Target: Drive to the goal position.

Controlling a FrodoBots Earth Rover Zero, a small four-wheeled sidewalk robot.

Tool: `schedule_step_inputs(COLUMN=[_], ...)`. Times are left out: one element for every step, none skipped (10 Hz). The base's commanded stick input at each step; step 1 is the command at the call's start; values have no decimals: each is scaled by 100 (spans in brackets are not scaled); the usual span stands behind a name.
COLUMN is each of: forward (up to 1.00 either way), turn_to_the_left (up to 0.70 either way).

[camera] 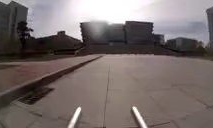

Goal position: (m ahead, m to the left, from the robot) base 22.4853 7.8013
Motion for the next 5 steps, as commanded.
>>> schedule_step_inputs(forward=[100, 100, 100, 100, 100], turn_to_the_left=[0, 0, 0, 0, 0])
